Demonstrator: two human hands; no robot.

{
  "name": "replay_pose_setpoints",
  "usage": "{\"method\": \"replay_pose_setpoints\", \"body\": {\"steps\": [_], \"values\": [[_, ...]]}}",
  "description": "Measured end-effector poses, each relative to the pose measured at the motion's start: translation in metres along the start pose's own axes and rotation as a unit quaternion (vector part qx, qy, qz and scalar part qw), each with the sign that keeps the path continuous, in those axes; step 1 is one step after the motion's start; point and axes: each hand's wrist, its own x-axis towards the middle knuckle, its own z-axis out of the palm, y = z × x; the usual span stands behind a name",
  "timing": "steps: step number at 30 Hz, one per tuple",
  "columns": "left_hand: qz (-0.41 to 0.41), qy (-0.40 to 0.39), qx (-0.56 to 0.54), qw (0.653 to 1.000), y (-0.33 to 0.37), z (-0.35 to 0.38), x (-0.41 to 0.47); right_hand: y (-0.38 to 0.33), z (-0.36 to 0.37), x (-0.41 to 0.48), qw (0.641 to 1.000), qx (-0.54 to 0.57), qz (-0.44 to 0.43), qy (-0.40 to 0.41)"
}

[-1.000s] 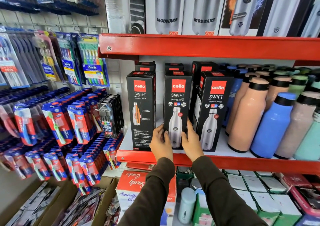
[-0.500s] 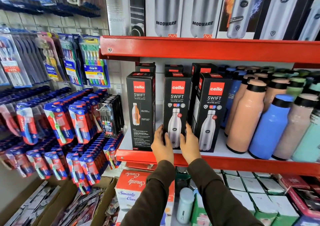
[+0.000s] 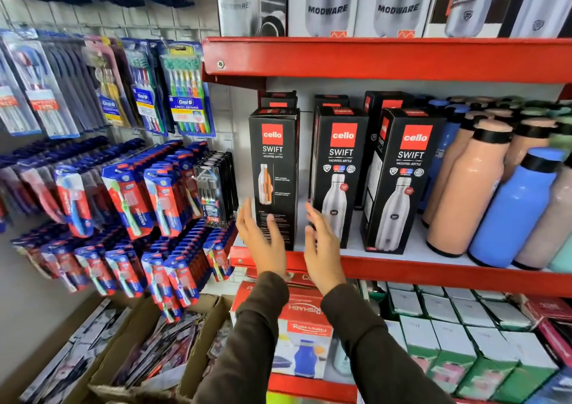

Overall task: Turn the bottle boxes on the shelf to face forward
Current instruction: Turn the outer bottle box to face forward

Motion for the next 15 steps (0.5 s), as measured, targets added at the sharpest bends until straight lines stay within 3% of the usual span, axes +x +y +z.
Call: {"method": "replay_pose_setpoints", "body": {"steps": [6,11,15], "values": [[-0.058,-0.106,-0.013,0.993,-0.025,-0.018,0.028,-0.006,0.035,0.018,0.993,-0.009,0.100,-0.063],[-0.110,-0.146,-0.073,0.980,-0.037,-0.026,0.043,-0.004,0.046,0.018,0.993,-0.004,0.111,-0.039],[-0.133,-0.128,-0.103,0.977,-0.042,-0.035,0.048,-0.005,0.047,0.021,0.995,-0.010,0.095,-0.024]]}}
